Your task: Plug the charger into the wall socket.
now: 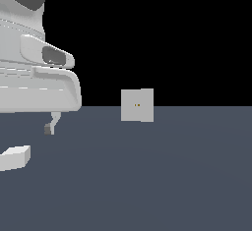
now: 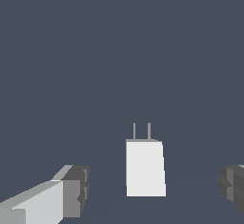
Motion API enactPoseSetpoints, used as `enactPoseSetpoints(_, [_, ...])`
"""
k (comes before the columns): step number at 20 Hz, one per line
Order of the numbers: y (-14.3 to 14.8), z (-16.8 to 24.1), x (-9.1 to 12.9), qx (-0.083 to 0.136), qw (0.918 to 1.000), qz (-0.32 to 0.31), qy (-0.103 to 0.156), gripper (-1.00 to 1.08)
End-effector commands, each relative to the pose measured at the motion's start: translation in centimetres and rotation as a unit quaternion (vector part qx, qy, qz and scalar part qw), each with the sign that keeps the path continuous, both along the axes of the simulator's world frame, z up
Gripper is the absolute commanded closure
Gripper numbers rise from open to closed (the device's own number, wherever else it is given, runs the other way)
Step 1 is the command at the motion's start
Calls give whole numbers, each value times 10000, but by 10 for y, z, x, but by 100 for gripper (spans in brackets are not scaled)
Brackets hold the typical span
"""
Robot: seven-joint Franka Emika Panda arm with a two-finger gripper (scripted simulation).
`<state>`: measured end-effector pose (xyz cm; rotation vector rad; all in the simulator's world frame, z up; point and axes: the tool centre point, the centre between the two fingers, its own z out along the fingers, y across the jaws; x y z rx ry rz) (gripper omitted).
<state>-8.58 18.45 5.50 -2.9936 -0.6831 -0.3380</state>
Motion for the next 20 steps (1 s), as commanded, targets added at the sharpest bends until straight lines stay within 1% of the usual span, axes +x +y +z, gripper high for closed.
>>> enactPoseSetpoints(1, [0,-9,-1,-4,10000,6,-1,-92])
enactPoseSetpoints(7, [1,-34,-1,-9,10000,16,-14,-92])
enactPoseSetpoints(13, [1,-43,-1,-10,10000,18,-17,-92])
enactPoseSetpoints(14, [1,-43,-1,-10,10000,18,-17,108])
enactPoseSetpoints(20, [1,-43,-1,-10,10000,18,-17,108])
